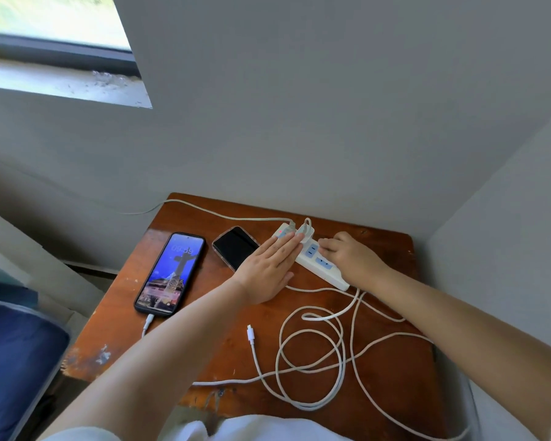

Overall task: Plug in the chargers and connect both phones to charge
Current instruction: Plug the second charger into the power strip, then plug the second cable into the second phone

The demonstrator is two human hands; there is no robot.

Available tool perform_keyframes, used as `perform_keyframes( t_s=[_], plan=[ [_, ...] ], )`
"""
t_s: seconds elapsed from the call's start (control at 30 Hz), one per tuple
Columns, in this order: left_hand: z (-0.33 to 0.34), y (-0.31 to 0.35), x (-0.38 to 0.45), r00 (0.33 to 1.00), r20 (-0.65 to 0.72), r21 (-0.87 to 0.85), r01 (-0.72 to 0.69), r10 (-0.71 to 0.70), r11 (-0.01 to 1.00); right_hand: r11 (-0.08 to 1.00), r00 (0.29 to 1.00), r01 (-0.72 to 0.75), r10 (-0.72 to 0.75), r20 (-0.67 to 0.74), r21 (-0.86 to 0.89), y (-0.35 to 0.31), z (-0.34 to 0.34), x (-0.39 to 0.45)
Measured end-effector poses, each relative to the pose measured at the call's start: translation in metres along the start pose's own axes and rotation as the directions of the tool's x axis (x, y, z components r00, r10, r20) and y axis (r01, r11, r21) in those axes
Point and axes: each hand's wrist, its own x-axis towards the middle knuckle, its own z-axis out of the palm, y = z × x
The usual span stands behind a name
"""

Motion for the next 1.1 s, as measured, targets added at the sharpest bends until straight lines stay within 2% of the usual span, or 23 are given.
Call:
perform_keyframes(
  t_s=[0.3, 0.67, 0.87, 0.93, 1.0, 1.1],
  plan=[
    [-0.002, 0.009, -0.002, 0.999, 0.001, 0.026, 0.034, -0.034, 0.999, 0.996, 0.999, -0.040, 0.041, 0.018, -0.083, -0.004, -0.005, 0.000],
    [0.004, 0.015, -0.005, 0.997, -0.005, 0.014, 0.071, -0.071, 0.997, 0.995, 0.995, -0.095, 0.094, -0.014, -0.022, -0.010, -0.005, -0.004],
    [0.005, 0.016, -0.018, 0.999, 0.010, -0.025, 0.051, -0.050, 0.998, 0.994, 0.993, -0.111, 0.111, 0.033, 0.009, -0.009, -0.012, -0.002],
    [0.007, 0.015, -0.029, 1.000, 0.020, -0.045, 0.002, -0.001, 0.999, 0.991, 0.992, -0.119, 0.116, 0.053, 0.060, -0.008, -0.014, -0.001],
    [0.011, 0.013, -0.044, 0.999, 0.031, -0.082, -0.027, 0.029, 0.996, 0.964, 0.985, -0.174, 0.171, 0.036, 0.202, -0.009, -0.013, -0.004],
    [0.019, 0.004, -0.072, 0.995, 0.095, -0.144, -0.002, 0.016, 0.990, 0.875, 0.943, -0.243, 0.314, -0.107, 0.419, -0.022, -0.005, -0.025]
  ],
)
